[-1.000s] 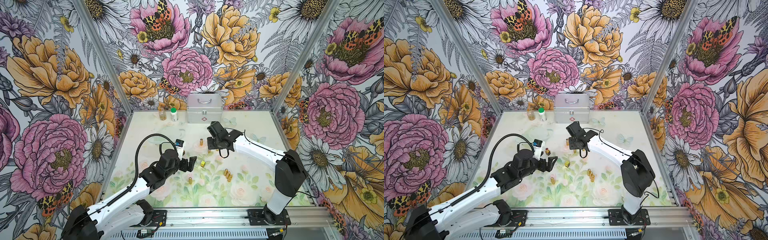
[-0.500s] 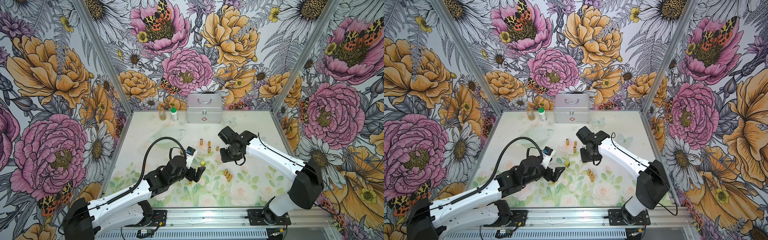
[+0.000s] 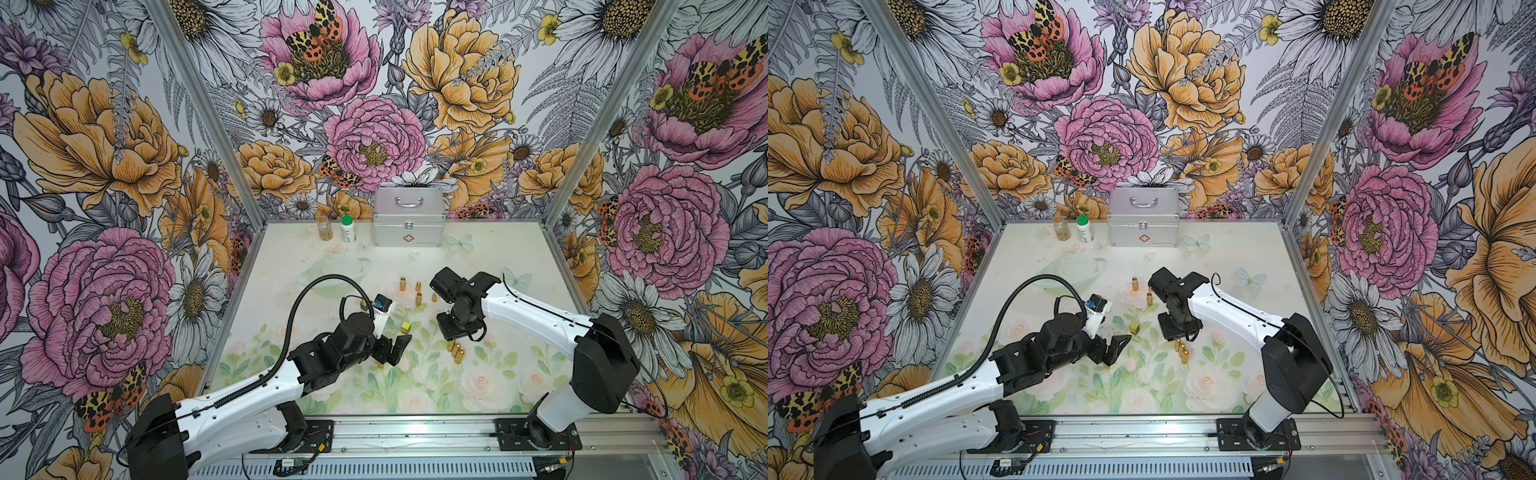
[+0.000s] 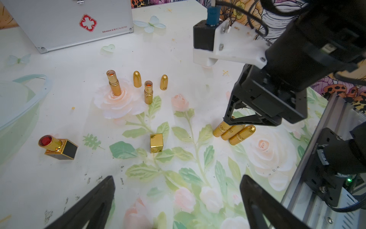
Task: Open the lipstick cap
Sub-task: Pick up the lipstick at the center of the board.
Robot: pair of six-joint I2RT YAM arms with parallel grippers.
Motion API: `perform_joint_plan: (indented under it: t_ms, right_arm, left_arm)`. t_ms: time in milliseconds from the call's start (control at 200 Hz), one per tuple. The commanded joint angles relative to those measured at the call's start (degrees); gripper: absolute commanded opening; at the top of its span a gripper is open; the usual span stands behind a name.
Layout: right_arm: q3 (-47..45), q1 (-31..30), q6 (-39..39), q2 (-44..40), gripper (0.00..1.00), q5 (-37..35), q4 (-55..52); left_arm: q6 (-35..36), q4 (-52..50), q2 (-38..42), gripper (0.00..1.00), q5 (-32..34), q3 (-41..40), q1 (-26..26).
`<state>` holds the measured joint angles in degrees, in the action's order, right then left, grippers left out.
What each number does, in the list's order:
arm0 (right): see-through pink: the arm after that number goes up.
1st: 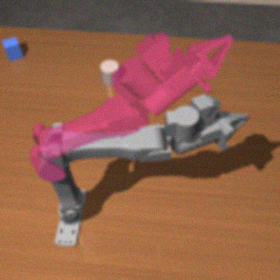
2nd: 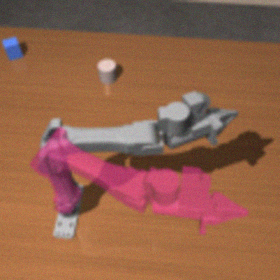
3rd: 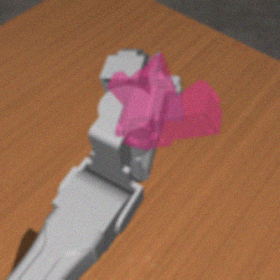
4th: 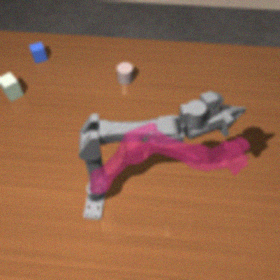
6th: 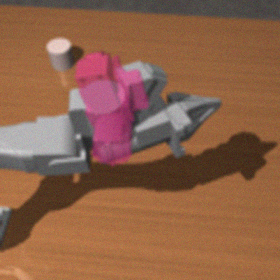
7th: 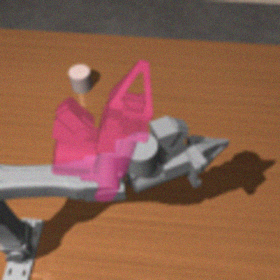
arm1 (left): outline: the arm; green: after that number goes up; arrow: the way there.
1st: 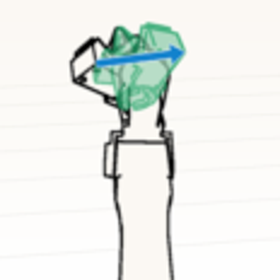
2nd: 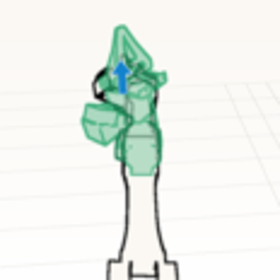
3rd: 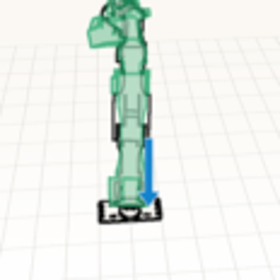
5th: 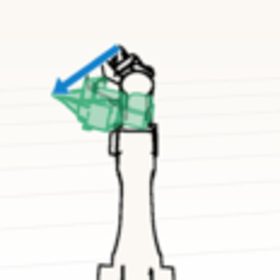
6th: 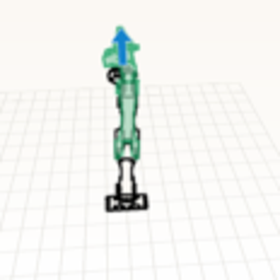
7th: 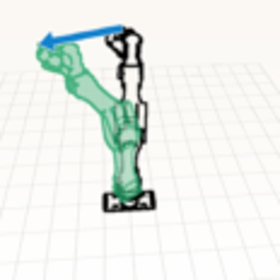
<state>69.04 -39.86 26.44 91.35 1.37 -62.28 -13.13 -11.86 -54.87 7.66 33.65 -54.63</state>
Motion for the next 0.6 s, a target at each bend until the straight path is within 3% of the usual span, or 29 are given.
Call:
perform_joint_plan:
  t_ms: [0, 595]
  right_arm:
    - [-0.6, -0.6, -2.0, 1.0, 0.41, -0.4, 1.6]
    - [-2.3, -1.4, -2.4, 2.9, 0.32, -3.3, 2.2]
  left_arm:
    - [-0.1, 0.0, -0.2, 0.99, 1.4, 0.8, -0.6]
    - [0.0, -0.4, -0.4, 0.99, 1.2, 0.7, -0.8]
